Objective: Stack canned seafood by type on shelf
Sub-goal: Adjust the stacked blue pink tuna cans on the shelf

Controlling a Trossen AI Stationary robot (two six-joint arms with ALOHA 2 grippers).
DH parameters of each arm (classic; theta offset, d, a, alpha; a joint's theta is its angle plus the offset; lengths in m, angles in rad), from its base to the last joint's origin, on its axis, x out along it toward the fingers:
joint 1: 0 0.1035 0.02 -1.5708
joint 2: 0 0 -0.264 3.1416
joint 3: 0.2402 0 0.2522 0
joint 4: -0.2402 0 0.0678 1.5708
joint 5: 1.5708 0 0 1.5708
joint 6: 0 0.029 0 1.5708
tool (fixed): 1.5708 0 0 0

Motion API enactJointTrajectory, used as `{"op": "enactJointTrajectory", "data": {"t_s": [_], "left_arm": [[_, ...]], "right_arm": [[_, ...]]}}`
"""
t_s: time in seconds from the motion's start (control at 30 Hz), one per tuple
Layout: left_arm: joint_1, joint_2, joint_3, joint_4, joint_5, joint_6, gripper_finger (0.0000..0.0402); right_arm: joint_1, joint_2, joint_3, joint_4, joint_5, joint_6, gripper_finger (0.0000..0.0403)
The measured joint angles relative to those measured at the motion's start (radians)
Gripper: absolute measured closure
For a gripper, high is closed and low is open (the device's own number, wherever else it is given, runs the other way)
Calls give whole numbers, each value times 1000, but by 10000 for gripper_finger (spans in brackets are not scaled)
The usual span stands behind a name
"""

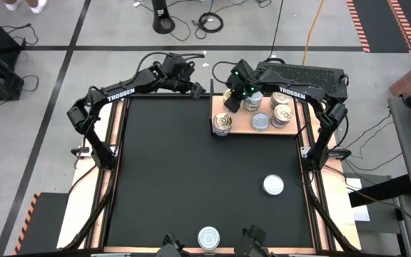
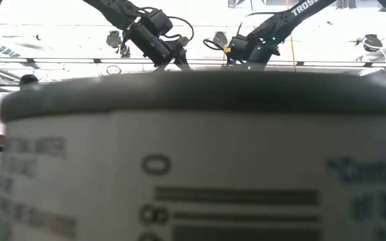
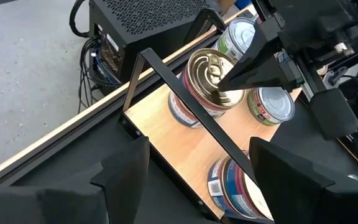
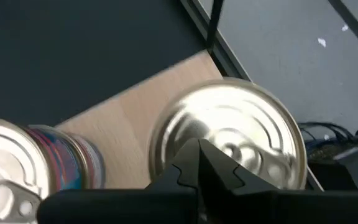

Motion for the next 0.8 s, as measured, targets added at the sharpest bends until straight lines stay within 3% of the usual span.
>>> {"op": "enactJointTrajectory", "data": {"t_s": [0.8], "left_arm": [[-46,0,0,-2,0,-27,126]], "right_arm": [[14,18,1,29,-4,11,403]]}}
